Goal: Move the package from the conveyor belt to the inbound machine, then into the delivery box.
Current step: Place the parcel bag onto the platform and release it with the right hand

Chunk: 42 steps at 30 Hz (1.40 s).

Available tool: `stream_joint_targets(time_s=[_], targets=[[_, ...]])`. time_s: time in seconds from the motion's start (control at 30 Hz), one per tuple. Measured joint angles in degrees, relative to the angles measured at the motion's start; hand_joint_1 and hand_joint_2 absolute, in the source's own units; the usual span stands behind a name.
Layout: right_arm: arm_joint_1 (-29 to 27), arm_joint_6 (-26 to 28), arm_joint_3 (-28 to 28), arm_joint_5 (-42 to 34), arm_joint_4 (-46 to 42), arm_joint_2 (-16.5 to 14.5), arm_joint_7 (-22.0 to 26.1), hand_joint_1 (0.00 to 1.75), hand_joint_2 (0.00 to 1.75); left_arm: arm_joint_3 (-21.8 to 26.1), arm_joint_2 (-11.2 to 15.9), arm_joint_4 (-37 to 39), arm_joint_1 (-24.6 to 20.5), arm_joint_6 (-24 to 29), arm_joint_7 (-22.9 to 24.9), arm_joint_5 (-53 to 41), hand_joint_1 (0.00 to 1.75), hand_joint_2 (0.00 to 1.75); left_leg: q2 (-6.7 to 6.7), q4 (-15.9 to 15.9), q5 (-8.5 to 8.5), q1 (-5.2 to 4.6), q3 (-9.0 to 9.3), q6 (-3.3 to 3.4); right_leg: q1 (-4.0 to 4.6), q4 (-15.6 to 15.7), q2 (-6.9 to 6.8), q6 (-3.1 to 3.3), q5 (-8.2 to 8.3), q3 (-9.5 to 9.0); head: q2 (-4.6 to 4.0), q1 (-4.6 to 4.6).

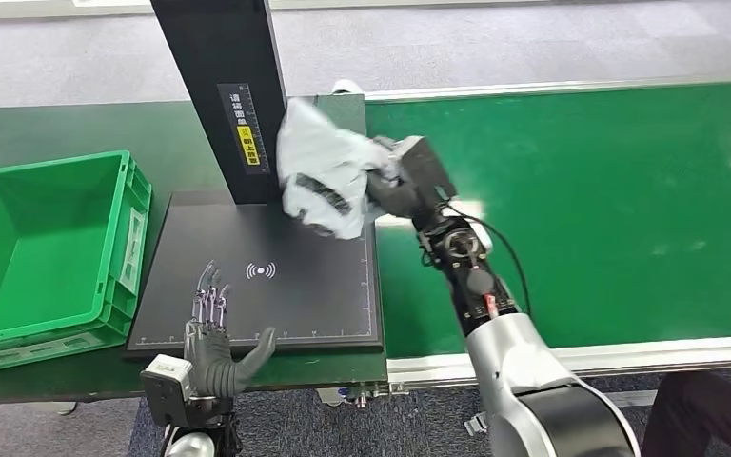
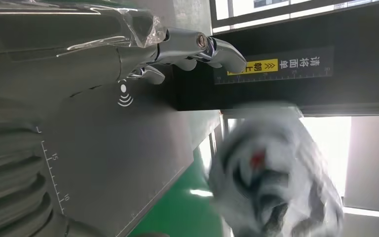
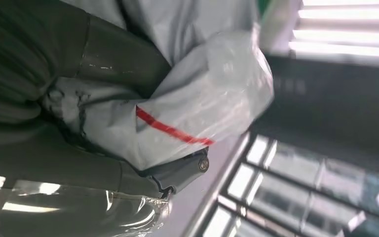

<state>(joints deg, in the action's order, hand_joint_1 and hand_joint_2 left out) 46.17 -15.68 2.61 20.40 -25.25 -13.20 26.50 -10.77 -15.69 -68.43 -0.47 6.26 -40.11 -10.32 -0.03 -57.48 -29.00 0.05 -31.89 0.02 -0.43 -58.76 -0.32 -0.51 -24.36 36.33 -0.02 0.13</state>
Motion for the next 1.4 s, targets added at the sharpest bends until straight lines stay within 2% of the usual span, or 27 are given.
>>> stream_joint_targets(time_s=[0.1, 0.2, 0.43, 0.5, 0.57, 0.63, 0.77, 0.87, 0.97, 1.07, 1.2, 1.4], targets=[[-0.03, -1.86, 4.05, -0.16, 2.14, -2.84, -3.35, 1.75, 1.75, 0.14, -0.01, 0.0, 0.02, -0.33, 0.0, -0.44, 0.0, 1.75, -0.05, 0.0, 0.01, 0.04, -0.07, -0.02, 0.01, 0.01, -0.08, 0.02, -0.02, 0.03, 0.01, 0.01], [-0.35, -1.24, 6.85, 0.99, 3.62, -4.08, -6.28, 1.75, 1.75, 0.18, -0.02, 0.0, 0.13, -0.74, 0.03, -0.89, 0.0, 1.75, -0.02, 0.0, 0.01, 0.01, -0.12, -0.01, -0.03, 0.08, -0.07, 0.02, -0.02, 0.02, 0.01, 0.03], [-1.01, 10.27, 11.56, 4.92, 5.28, -5.06, -14.13, 1.75, 1.75, 0.21, -0.1, -0.55, 0.9, -0.88, 1.11, -1.21, 0.0, 1.75, -0.01, -0.02, 0.0, -0.04, -0.09, 0.01, -0.08, 0.16, -0.06, -0.01, 0.01, -0.02, 0.01, 0.03], [-1.09, 14.2, 12.2, 5.78, 5.59, -5.07, -16.33, 1.4, 1.75, 0.21, -0.19, -0.92, 1.22, -0.81, 1.39, -1.39, 0.0, 1.75, 0.0, -0.02, -0.01, -0.04, -0.09, 0.01, -0.07, 0.16, -0.06, 0.0, 0.02, -0.02, 0.01, 0.03], [-1.13, 17.74, 12.65, 6.54, 5.88, -5.0, -17.67, 0.53, 1.75, 0.21, -0.27, -1.16, 1.44, -0.69, 1.59, -1.58, 0.0, 1.75, 0.01, -0.01, -0.01, -0.03, -0.08, 0.01, -0.06, 0.16, -0.04, 0.0, 0.02, -0.01, 0.0, 0.02], [-1.15, 22.48, 12.81, 6.83, 6.03, -4.92, -18.1, 0.0, 1.75, 0.2, -0.44, -1.36, 1.61, -0.42, 1.81, -1.71, 0.0, 1.75, 0.0, -0.01, 0.0, -0.03, -0.07, 0.01, -0.05, 0.16, -0.04, 0.0, 0.02, -0.01, 0.0, 0.02], [-1.14, 32.25, 11.47, 3.0, 5.99, -4.62, -13.57, 0.0, 1.75, 0.14, -0.66, -1.8, 2.02, 0.21, 2.21, -1.86, 0.0, 1.75, 0.01, -0.01, 0.0, -0.03, -0.07, 0.01, -0.05, 0.15, -0.04, 0.0, 0.02, -0.02, 0.0, 0.02], [-1.14, 33.92, 8.54, -2.54, 5.38, -4.32, -6.33, 0.0, 1.75, -0.02, -0.68, -1.93, 2.18, 0.71, 2.27, -1.87, 0.0, 1.75, 0.0, -0.02, 0.0, -0.03, -0.06, 0.01, -0.06, 0.16, -0.04, 0.0, 0.03, -0.02, 0.0, 0.03], [-1.16, 33.56, 4.76, -8.96, 3.93, -4.02, 0.88, 0.0, 1.75, -0.07, -0.68, -1.94, 2.2, 1.11, 2.08, -1.75, 0.0, 1.75, 0.0, -0.02, 0.0, -0.03, -0.07, 0.01, -0.07, 0.16, -0.05, 0.0, 0.03, -0.03, 0.0, 0.03], [-1.4, 31.33, 1.11, -15.15, 1.9, -3.68, 4.88, 0.0, 1.75, -0.07, -0.67, -1.92, 2.2, 1.56, 1.6, -1.4, 0.0, 1.75, 0.01, -0.02, 0.0, -0.03, -0.06, 0.01, -0.07, 0.16, -0.04, 0.0, 0.03, -0.02, 0.0, 0.03], [-3.54, 27.6, -2.01, -23.04, -1.6, -3.09, 7.75, 0.0, 1.75, -0.05, -0.65, -1.85, 2.25, 1.95, 1.03, -0.94, 0.0, 1.75, 0.0, -0.02, -0.01, -0.03, -0.06, 0.01, -0.07, 0.17, -0.04, 0.0, 0.03, -0.02, 0.01, 0.03], [-9.72, 23.08, -3.36, -32.53, -9.23, -2.35, 9.44, 0.0, 1.75, 0.07, -0.62, -1.77, 2.53, 2.71, 0.35, -0.76, 0.0, 1.75, 0.0, -0.01, -0.02, -0.03, -0.06, 0.01, -0.06, 0.16, -0.04, 0.0, 0.03, -0.02, 0.0, 0.02]])
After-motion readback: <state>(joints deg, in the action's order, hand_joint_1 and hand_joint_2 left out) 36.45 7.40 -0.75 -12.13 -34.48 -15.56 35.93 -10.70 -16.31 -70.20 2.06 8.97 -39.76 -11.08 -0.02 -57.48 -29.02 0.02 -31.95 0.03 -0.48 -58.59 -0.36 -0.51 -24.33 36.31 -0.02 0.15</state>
